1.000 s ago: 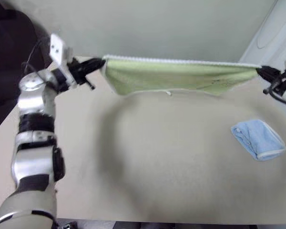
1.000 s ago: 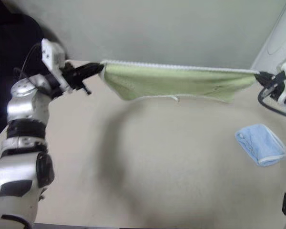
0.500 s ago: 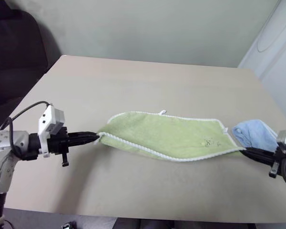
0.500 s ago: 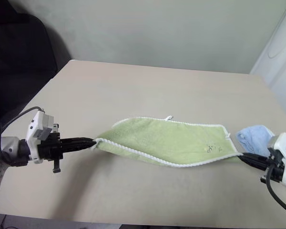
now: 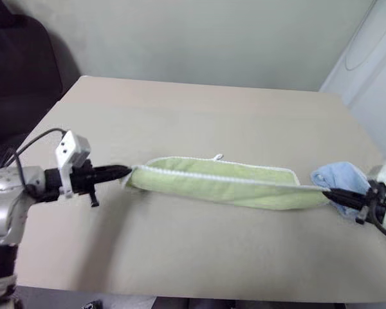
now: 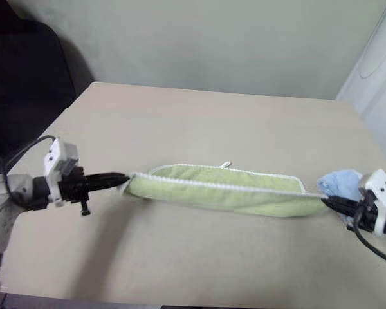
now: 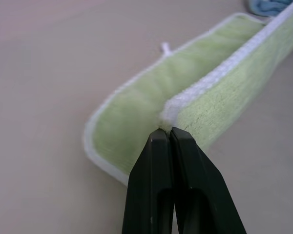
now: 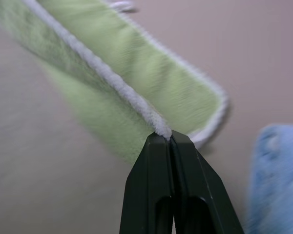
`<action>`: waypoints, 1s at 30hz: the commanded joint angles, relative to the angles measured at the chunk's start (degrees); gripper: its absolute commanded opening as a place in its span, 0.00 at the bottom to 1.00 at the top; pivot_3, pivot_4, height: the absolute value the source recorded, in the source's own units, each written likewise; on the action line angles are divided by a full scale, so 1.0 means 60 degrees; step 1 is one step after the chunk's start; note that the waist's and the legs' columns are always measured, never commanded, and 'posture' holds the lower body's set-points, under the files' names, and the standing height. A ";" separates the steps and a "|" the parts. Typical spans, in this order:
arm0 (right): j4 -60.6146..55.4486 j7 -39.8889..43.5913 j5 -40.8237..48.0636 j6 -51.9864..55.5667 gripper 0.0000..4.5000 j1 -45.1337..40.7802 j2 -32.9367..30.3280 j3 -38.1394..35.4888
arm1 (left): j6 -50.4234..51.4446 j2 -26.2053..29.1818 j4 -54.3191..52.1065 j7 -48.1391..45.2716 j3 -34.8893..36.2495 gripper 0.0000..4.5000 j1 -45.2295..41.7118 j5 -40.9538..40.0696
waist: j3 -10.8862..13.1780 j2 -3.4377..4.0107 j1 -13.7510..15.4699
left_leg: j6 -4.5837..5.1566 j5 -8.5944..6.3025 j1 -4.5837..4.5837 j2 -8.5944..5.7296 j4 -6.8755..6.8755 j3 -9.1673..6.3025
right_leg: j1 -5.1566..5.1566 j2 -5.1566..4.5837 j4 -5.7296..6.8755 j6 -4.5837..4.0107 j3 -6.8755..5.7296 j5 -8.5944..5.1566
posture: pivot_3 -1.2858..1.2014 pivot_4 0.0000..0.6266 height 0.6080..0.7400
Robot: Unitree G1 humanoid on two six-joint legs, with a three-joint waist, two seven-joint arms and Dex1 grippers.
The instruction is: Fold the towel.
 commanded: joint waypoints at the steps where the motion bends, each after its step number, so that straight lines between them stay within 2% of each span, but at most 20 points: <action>1: 0.0838 -0.0217 -0.0567 -0.0576 0.01 -0.0738 -0.0129 0.0517 | -0.0828 -0.0267 0.1185 0.0205 -0.0554 0.00 -0.0911 0.0769 | -0.0002 -0.0003 0.0008 | 0.0006 0.0001 0.0006 0.0000 -0.0001 0.0001 | 0.0004 -0.0001 0.0001 -0.0002 -0.0002 0.0012 | 0.52 0.24 1.00; 4: 0.1835 -0.0363 -0.1110 -0.1158 0.01 -0.1705 0.0051 0.1310 | -0.1686 -0.0825 0.2422 0.0436 -0.1169 0.00 -0.1863 0.1495 | -0.0003 -0.0006 0.0021 | 0.0099 0.0044 0.0024 0.0004 -0.0005 -0.0001 | 0.0022 -0.0002 -0.0004 0.0029 -0.0013 0.0033 | 0.52 0.24 1.00; 9: 0.3264 -0.0533 -0.1770 -0.1776 0.01 -0.3013 0.0354 0.2195 | -0.2788 -0.1548 0.4411 0.0700 -0.1705 0.00 -0.3128 0.2354 | 0.0000 -0.0003 0.0019 | 0.0105 0.0061 0.0030 0.0009 -0.0007 -0.0007 | 0.0046 -0.0002 -0.0065 0.0185 -0.0016 0.0125 | 0.52 0.24 1.00; 11: 0.3719 -0.0556 -0.2001 -0.1985 0.01 -0.3334 0.0447 0.2448 | -0.3150 -0.1739 0.5048 0.0797 -0.1873 0.00 -0.3449 0.2676 | 0.0001 -0.0001 0.0019 | 0.0107 0.0068 0.0029 0.0010 -0.0008 -0.0010 | 0.0050 -0.0002 -0.0076 0.0189 -0.0017 0.0135 | 0.52 0.24 1.00; 19: 0.5313 -0.0761 -0.2731 -0.2747 0.01 -0.4310 0.0886 0.3132 | -0.4168 -0.2234 0.6755 0.1159 -0.2259 0.00 -0.4089 0.3572 | 0.0008 0.0008 0.0038 | 0.0115 0.0072 0.0029 0.0009 -0.0006 -0.0014 | 0.0064 -0.0003 -0.0105 0.0200 -0.0020 0.0156 | 0.52 0.24 1.00; 29: 0.6444 -0.0743 -0.3166 -0.3298 0.01 -0.4925 0.1173 0.3488 | -0.4664 -0.2570 0.7932 0.1402 -0.2283 0.00 -0.4618 0.3899 | 0.0020 0.0027 0.0052 | 0.0122 0.0077 0.0018 0.0009 -0.0008 -0.0019 | 0.0072 -0.0004 -0.0154 0.0230 -0.0024 0.0204 | 0.52 0.24 1.00; 30: 0.6465 -0.0724 -0.3170 -0.3313 0.05 -0.4931 0.1184 0.3498 | -0.4701 -0.2585 0.7972 0.1417 -0.2298 0.05 -0.4632 0.3922 | 0.0021 0.0028 0.0052 | 0.0121 0.0077 0.0018 0.0009 -0.0008 -0.0019 | 0.0073 -0.0004 -0.0155 0.0232 -0.0024 0.0206 | 0.52 0.24 1.00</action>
